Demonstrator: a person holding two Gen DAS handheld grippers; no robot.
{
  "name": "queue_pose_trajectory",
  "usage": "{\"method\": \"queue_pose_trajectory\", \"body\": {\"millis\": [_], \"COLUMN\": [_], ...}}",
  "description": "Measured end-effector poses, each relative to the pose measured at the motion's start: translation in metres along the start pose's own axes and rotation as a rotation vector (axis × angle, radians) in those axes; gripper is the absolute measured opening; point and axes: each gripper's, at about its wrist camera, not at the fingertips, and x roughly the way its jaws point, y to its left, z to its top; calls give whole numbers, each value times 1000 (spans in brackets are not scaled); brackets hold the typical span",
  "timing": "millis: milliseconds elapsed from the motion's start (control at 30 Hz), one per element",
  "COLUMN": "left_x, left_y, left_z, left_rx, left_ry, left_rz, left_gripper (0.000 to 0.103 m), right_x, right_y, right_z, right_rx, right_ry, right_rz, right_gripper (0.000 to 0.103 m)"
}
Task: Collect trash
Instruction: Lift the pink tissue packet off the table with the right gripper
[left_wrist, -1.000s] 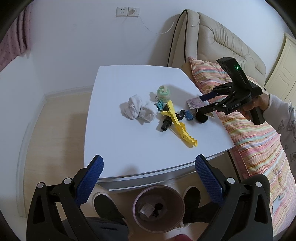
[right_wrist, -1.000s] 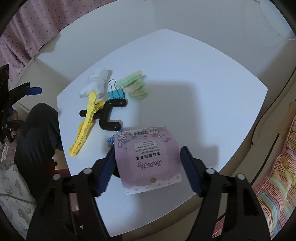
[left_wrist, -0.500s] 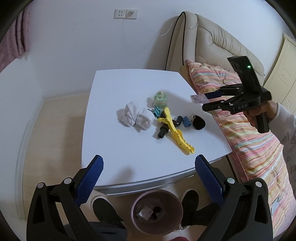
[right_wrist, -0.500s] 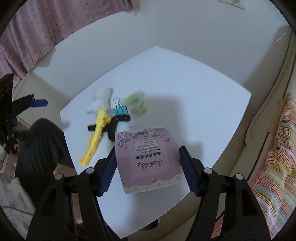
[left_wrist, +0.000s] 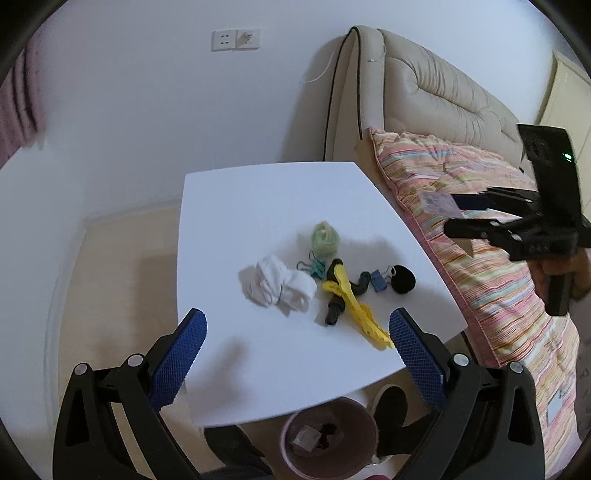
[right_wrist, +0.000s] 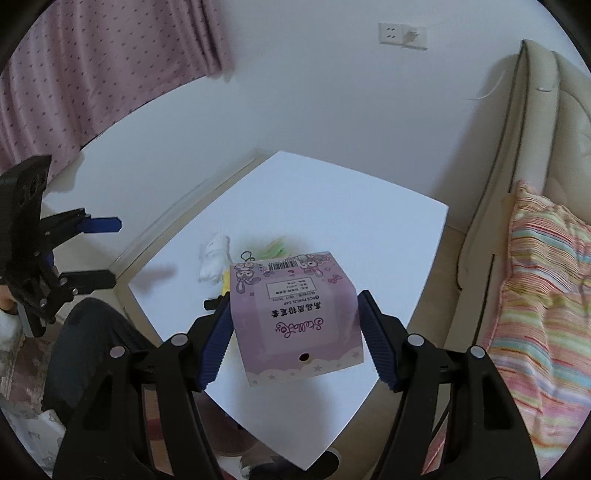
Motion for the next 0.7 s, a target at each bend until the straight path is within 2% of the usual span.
{"method": "queue_pose_trajectory", "body": {"millis": [167, 367, 700], "left_x": [18, 51, 99], "left_y": [2, 9, 13], "left_z": [16, 27, 30], "left_rx": [71, 137, 226], "left_ry": [41, 130, 229], "left_rz": [-22, -84, -100], "left_gripper": [95, 95, 95], "right_x": [-6, -5, -1], "right_y": [4, 8, 14], "right_z": [-10, -17, -13], "right_rx": [52, 74, 81], "right_ry": [-15, -1, 23], "right_rz": [-9, -32, -59], "right_gripper": [66, 66, 66]}}
